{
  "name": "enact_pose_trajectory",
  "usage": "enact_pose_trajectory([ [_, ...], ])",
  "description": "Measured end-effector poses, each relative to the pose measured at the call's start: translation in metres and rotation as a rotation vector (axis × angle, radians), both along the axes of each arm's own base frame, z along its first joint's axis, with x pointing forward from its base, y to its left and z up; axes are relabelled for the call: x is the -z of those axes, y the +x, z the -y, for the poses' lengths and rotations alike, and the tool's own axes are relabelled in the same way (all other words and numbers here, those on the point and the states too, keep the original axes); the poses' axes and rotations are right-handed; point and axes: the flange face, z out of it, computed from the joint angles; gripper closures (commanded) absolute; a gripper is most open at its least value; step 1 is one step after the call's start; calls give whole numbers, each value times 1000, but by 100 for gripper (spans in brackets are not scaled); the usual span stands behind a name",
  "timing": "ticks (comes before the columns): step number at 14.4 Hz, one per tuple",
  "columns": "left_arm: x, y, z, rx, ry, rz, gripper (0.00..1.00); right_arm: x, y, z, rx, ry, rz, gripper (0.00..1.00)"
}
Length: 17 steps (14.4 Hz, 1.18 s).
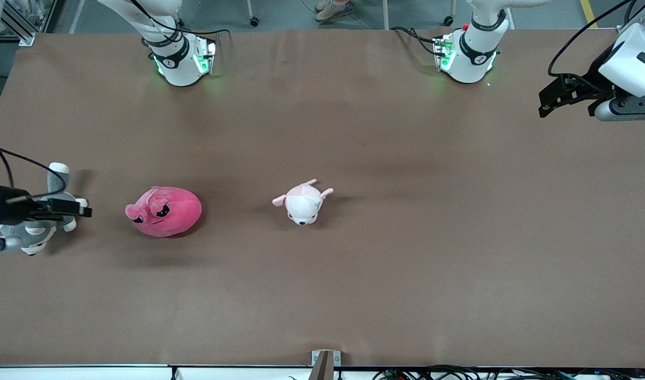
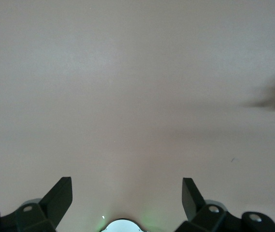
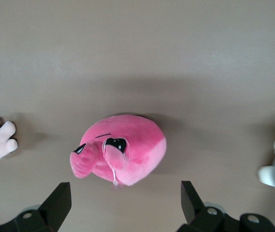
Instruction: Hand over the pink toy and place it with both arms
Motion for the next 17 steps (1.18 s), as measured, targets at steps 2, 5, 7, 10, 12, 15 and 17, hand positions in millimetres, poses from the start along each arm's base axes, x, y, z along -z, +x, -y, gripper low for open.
enact_pose_trajectory([
  [2,0,0,0,1,0,0,0,-45,-11,-13,-12,-74,52,0],
  [5,0,0,0,1,0,1,0,-97,-35,-27,25,-136,79,0],
  [7,0,1,0,1,0,4,0,-124,-48,-28,50,-166,108,0],
  [10,1,1,1,1,-1,5,0,-153,-64,-37,99,-179,130,0],
  [12,1,1,1,2,0,5,0,-159,-67,-45,111,-180,136,0],
  [15,2,1,1,2,0,3,0,-158,-66,-47,119,-183,137,0],
  [17,2,1,1,2,0,2,0,-162,-68,-46,122,-187,143,0],
])
